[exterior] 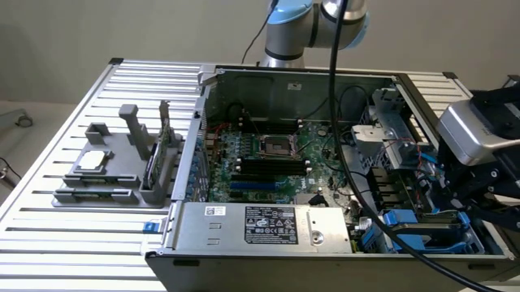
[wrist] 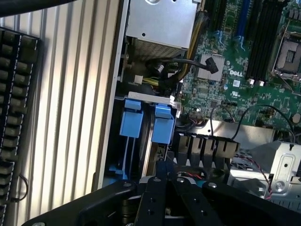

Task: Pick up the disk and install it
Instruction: 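Insert the disk into the insertion slot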

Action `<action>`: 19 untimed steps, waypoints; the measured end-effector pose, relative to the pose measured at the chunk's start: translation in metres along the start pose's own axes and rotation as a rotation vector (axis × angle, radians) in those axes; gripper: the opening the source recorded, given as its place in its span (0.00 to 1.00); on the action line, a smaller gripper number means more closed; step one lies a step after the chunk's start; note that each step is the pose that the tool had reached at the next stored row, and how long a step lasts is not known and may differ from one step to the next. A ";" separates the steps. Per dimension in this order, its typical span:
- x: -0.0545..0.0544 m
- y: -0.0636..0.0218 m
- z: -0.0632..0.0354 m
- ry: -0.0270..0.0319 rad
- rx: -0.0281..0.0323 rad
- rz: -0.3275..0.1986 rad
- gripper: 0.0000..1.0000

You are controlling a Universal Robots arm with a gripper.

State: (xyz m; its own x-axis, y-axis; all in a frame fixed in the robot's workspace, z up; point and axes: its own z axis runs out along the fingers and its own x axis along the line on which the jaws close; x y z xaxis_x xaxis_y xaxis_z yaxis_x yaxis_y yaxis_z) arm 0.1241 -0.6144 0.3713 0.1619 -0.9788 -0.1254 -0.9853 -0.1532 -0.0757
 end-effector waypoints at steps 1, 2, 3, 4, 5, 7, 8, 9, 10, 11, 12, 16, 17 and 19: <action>0.000 -0.0005 0.0019 0.0010 -0.0001 0.000 0.11; 0.000 -0.0010 0.0037 0.0021 -0.0004 0.000 0.11; -0.001 -0.0015 0.0057 0.0034 -0.0006 0.000 0.11; -0.001 -0.0018 0.0076 0.0047 -0.0008 0.000 0.11; -0.001 -0.0021 0.0095 0.0063 -0.0010 0.000 0.11; -0.001 -0.0025 0.0132 0.0102 -0.0017 0.000 0.11; -0.001 -0.0027 0.0149 0.0128 -0.0021 -0.001 0.11; -0.001 -0.0027 0.0166 0.0153 -0.0025 -0.001 0.11; -0.001 -0.0028 0.0184 0.0178 -0.0029 -0.001 0.11; -0.001 -0.0030 0.0203 0.0202 -0.0033 -0.001 0.11; -0.001 -0.0031 0.0220 0.0226 -0.0037 -0.001 0.11; -0.001 -0.0037 0.0291 0.0315 -0.0052 -0.002 0.11; -0.001 -0.0037 0.0309 0.0342 -0.0056 -0.002 0.11; -0.001 -0.0039 0.0340 0.0403 -0.0066 -0.002 0.11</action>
State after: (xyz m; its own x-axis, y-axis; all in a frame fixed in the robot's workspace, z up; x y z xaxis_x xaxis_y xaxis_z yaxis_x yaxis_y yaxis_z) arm 0.1296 -0.6079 0.3382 0.1618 -0.9831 -0.0853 -0.9853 -0.1562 -0.0694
